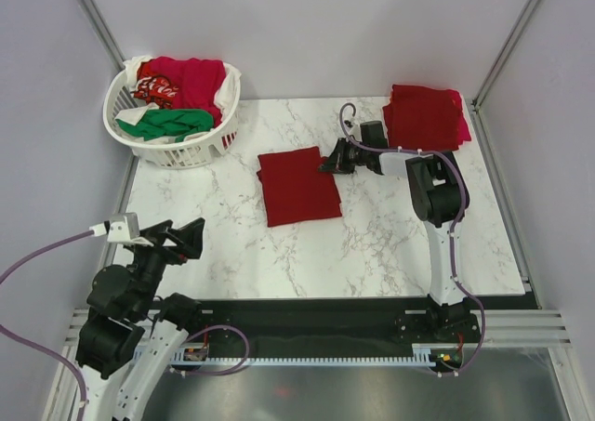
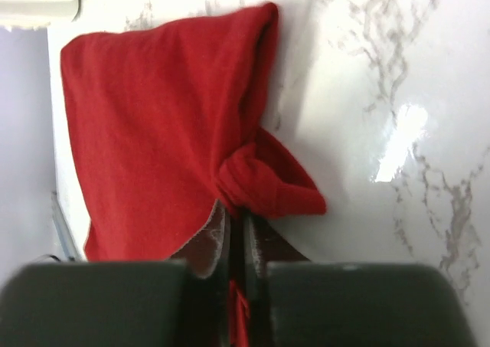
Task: Fold and stack the t-shirts
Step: Neatly place the folded tshirt to the corner
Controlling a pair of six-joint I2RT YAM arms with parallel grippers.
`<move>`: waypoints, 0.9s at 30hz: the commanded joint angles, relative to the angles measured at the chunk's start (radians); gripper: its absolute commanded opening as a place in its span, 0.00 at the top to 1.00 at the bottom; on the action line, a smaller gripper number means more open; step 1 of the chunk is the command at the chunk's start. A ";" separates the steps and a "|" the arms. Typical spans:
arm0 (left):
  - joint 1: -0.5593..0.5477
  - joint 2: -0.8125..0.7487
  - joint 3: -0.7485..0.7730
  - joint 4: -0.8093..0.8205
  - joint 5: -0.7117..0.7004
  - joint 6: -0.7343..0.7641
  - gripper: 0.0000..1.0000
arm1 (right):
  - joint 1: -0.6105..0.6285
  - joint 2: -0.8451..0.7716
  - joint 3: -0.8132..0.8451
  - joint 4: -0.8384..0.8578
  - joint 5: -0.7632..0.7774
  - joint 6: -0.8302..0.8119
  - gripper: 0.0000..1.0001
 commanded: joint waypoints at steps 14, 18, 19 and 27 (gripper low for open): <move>0.007 0.167 0.025 -0.006 0.022 0.013 0.10 | -0.004 -0.055 0.201 -0.391 0.104 -0.170 1.00; 0.007 0.179 0.025 -0.011 0.022 0.012 0.10 | -0.044 -0.029 0.374 -0.557 0.187 -0.251 1.00; 0.009 0.181 0.020 -0.011 0.024 0.012 0.10 | -0.052 -0.010 0.453 -0.591 0.201 -0.268 1.00; 0.010 0.231 0.025 -0.020 0.030 0.019 0.12 | -0.157 0.071 0.774 -0.778 0.247 -0.333 1.00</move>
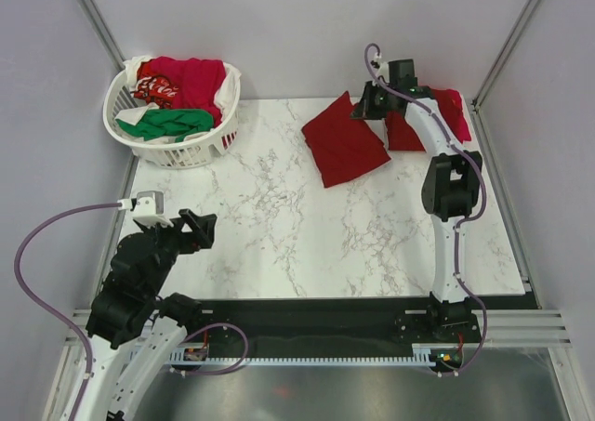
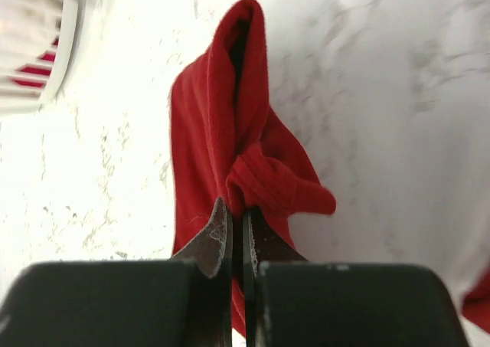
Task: Fold and stack the t-shirts
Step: Neatly place the folded tshirt to the corner
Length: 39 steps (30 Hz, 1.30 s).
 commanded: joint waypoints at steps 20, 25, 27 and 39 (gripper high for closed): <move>0.020 0.054 0.025 -0.003 0.015 0.019 0.14 | -0.274 0.047 0.425 0.038 -0.071 0.109 1.00; 0.020 0.073 0.025 -0.003 0.021 0.019 0.14 | -0.358 0.041 0.442 0.096 -0.119 0.180 1.00; 0.020 0.080 0.025 -0.004 0.023 0.019 0.14 | -0.401 0.044 0.428 0.110 -0.120 0.186 1.00; 0.020 0.094 0.023 -0.003 0.023 0.019 0.13 | -0.547 0.303 0.282 0.177 -0.110 0.209 1.00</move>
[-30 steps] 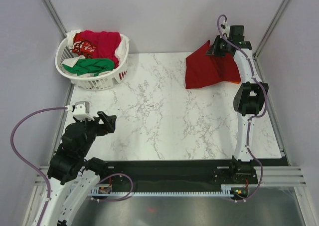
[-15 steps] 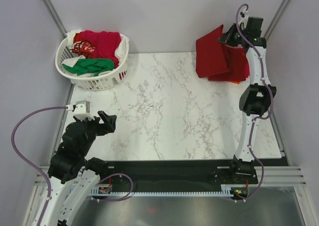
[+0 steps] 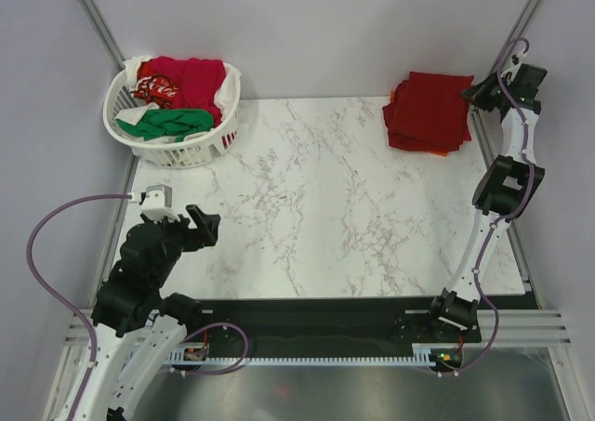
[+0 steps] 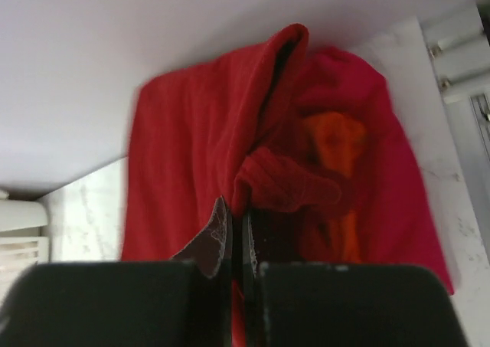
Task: Fold and stack the t-shirts
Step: Neatly place the folded tshirt to the corner
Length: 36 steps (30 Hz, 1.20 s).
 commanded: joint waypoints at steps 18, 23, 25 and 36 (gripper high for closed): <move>0.006 0.006 0.023 0.013 0.005 0.018 0.13 | 0.025 0.004 -0.197 0.106 0.032 0.038 0.02; 0.006 -0.004 0.023 0.016 0.006 0.018 0.13 | 0.029 -0.183 -0.239 0.016 0.252 -0.031 0.02; 0.006 -0.007 0.023 0.016 0.006 0.018 0.13 | 0.029 -0.221 -0.245 -0.066 0.343 -0.058 0.02; 0.007 -0.028 0.022 0.016 0.017 0.019 0.13 | 0.052 -0.446 -0.474 -0.065 0.456 -0.046 0.04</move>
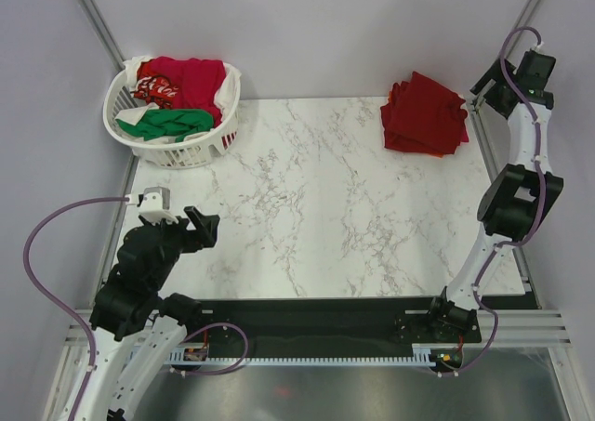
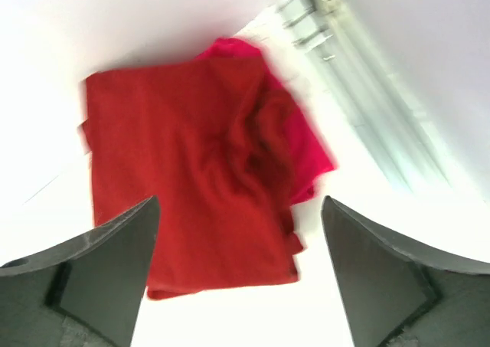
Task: Fold and stack the t-shirts
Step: Neatly place the folded tshirt to the corner
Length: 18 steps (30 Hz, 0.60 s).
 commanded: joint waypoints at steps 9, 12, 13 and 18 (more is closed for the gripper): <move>0.007 -0.036 0.020 0.016 0.005 0.018 0.13 | 0.030 0.123 -0.057 0.229 -0.326 0.136 0.63; 0.007 -0.028 0.020 0.016 0.010 0.019 0.13 | 0.032 0.221 0.044 0.266 -0.374 0.165 0.67; 0.007 -0.024 0.020 0.016 0.012 0.019 0.13 | 0.029 0.273 0.105 0.265 -0.380 0.171 0.68; 0.007 -0.021 0.020 0.016 0.002 0.016 0.13 | 0.020 0.353 0.169 0.263 -0.359 0.179 0.68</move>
